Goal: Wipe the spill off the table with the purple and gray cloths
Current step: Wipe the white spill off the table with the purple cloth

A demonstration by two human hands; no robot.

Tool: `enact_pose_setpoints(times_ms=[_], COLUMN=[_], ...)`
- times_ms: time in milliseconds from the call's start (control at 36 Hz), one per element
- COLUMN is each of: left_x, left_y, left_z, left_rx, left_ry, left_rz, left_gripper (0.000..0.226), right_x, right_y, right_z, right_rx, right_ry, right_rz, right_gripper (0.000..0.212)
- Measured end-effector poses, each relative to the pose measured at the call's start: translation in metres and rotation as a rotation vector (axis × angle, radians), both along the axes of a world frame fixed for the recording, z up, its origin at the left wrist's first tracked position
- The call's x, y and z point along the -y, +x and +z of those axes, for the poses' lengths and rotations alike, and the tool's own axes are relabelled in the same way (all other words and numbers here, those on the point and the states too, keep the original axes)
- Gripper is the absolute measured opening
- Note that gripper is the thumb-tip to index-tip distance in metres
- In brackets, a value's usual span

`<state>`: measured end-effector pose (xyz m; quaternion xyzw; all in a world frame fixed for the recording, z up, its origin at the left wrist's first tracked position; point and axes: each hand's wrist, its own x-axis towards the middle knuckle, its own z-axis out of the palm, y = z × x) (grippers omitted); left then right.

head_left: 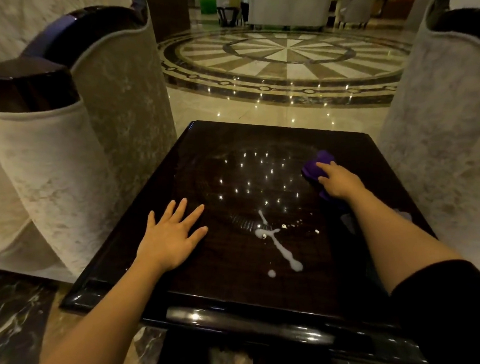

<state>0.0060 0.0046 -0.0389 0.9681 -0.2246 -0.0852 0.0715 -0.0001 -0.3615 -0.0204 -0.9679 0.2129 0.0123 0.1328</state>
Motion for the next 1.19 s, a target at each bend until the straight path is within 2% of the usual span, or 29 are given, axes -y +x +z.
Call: enact_pose_setpoints(times_ms=[278,556,1056,1194], left_x=[-0.001,-0.001,-0.002,-0.002], left_y=[-0.001,-0.001,-0.002,-0.004], left_z=[0.0,-0.002,-0.002,0.001], left_rx=[-0.002,0.001,0.014,-0.006], left_ry=[-0.001,0.001,0.017,0.01], left_rz=[-0.009,-0.012,-0.021,-0.023], left_gripper=[0.057,0.057,0.058,0.058], right_x=[-0.075,-0.123,-0.179,-0.193], right_y=[0.008,-0.023,-0.128,-0.162], right_z=[-0.001,0.002,0.0,0.003], right_rx=[0.062,0.085,0.141,0.18], right_ry=[0.05,0.112,0.22,0.195], right_rz=[0.289,0.513,0.701,0.74], right_gripper=[0.044,0.044,0.045,0.041])
